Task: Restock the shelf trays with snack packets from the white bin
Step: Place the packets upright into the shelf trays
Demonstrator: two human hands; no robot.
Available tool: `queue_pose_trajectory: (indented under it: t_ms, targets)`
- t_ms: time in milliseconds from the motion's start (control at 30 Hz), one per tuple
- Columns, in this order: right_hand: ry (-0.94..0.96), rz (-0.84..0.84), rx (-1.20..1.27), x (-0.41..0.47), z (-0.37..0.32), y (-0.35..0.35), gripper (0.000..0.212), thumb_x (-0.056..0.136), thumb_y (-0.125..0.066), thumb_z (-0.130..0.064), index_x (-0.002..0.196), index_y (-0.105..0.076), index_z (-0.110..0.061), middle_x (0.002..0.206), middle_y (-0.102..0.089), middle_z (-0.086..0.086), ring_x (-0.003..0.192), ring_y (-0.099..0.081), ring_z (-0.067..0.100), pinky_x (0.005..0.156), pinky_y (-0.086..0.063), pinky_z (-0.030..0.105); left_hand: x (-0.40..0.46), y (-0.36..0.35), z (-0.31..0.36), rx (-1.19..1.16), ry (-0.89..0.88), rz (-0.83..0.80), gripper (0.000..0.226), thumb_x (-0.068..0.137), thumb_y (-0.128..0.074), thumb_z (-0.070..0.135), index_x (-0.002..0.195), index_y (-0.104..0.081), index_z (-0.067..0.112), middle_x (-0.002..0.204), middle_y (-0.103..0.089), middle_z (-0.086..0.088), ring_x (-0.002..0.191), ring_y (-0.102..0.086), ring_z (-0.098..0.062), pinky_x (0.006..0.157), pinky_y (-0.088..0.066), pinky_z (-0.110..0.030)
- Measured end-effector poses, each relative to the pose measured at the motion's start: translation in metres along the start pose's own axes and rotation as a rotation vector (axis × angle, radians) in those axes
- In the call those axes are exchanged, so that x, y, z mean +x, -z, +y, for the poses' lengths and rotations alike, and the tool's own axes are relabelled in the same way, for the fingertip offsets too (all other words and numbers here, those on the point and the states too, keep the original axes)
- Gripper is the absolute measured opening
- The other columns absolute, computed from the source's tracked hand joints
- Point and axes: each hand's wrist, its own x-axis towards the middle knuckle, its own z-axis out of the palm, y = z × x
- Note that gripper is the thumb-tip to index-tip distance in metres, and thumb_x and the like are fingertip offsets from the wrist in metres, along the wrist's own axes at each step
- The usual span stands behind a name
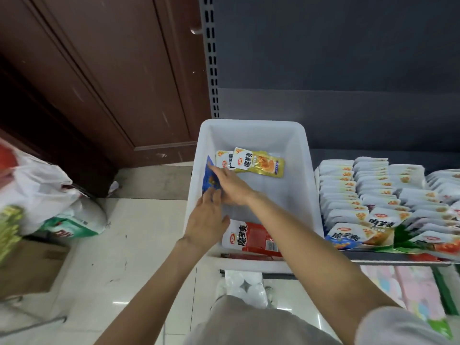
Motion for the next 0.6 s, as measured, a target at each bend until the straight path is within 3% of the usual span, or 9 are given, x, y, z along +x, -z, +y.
queue_pose_trajectory:
  t_ms: [67,133,200,300,367,433,500,567,600]
  targets:
    - [0.0,0.048,-0.086,-0.006,0.007,-0.001,0.065,0.077,-0.072,-0.025,0.133,-0.039,-0.017,0.121,-0.049,0.013,0.111,-0.045,0.029,0.088,-0.042,0.038,0.004,0.0,0.001,-0.001,0.011,0.006,0.064,0.092,-0.049,0.025,0.146,-0.019,0.008,0.151,-0.024,-0.011,0.139,-0.025,-0.023,0.11,-0.019,-0.025]
    - [-0.016,0.078,-0.022,-0.02,0.013,0.007,0.026,0.081,-0.071,-0.027,0.099,-0.054,-0.018,0.096,-0.057,0.004,0.09,-0.051,0.025,0.071,-0.038,0.032,0.006,0.0,0.004,-0.028,-0.009,0.023,0.062,0.093,-0.049,0.024,0.146,-0.021,0.01,0.149,-0.027,-0.01,0.136,-0.029,-0.024,0.107,-0.022,-0.025]
    - [-0.051,0.159,-0.016,-0.042,0.02,0.022,0.017,0.084,-0.069,-0.029,0.082,-0.057,-0.017,0.086,-0.058,0.001,0.083,-0.054,0.024,0.065,-0.036,0.032,0.007,0.002,0.004,-0.092,-0.036,0.075,0.059,0.093,-0.053,0.026,0.144,-0.028,0.01,0.146,-0.034,-0.008,0.133,-0.032,-0.024,0.105,-0.026,-0.026]
    - [-0.162,0.382,-0.093,-0.092,0.024,0.05,0.013,0.089,-0.062,-0.026,0.094,-0.061,-0.014,0.085,-0.065,0.005,0.08,-0.059,0.027,0.062,-0.039,0.033,0.011,0.003,0.003,-0.495,-0.021,0.36,0.052,0.085,-0.067,0.02,0.133,-0.046,0.013,0.129,-0.05,-0.002,0.119,-0.047,-0.021,0.094,-0.041,-0.032]
    - [-0.246,0.594,0.052,-0.13,0.025,0.061,0.012,0.09,-0.061,-0.02,0.101,-0.058,-0.017,0.086,-0.067,0.008,0.076,-0.061,0.027,0.062,-0.044,0.033,0.014,0.005,0.009,-0.909,0.077,0.438,0.046,0.084,-0.068,0.011,0.127,-0.051,0.014,0.122,-0.053,0.005,0.113,-0.052,-0.014,0.091,-0.044,-0.028]
    - [-0.268,0.764,0.416,-0.161,0.017,0.066,0.02,0.089,-0.061,-0.009,0.102,-0.053,-0.022,0.092,-0.067,0.007,0.075,-0.066,0.021,0.059,-0.053,0.036,0.015,0.013,0.022,-1.313,0.227,0.312,0.042,0.086,-0.066,0.01,0.125,-0.053,0.015,0.118,-0.058,0.005,0.108,-0.056,-0.01,0.087,-0.044,-0.023]
    - [-0.221,0.844,0.773,-0.183,0.008,0.065,0.031,0.089,-0.06,0.0,0.101,-0.049,-0.026,0.093,-0.068,0.009,0.071,-0.067,0.012,0.051,-0.052,0.025,0.017,0.019,0.039,-1.603,0.285,0.008,0.043,0.084,-0.064,0.023,0.126,-0.054,0.015,0.116,-0.064,0.004,0.106,-0.062,-0.014,0.086,-0.047,-0.025]
    - [-0.192,0.85,0.961,-0.197,0.002,0.062,0.036,0.088,-0.06,0.002,0.105,-0.048,-0.027,0.094,-0.069,0.009,0.07,-0.068,0.008,0.05,-0.051,0.023,0.019,0.023,0.058,-1.655,0.239,-0.236,0.049,0.077,-0.061,0.038,0.122,-0.056,0.017,0.113,-0.068,0.002,0.104,-0.065,-0.016,0.084,-0.052,-0.027]
    - [-0.188,0.833,1.004,-0.203,-0.001,0.06,0.038,0.088,-0.061,0.001,0.109,-0.047,-0.027,0.095,-0.07,0.008,0.071,-0.068,0.008,0.052,-0.052,0.024,0.02,0.024,0.068,-1.662,0.192,-0.279,0.046,0.076,-0.06,0.039,0.118,-0.058,0.019,0.11,-0.07,0.003,0.101,-0.066,-0.015,0.082,-0.053,-0.026]
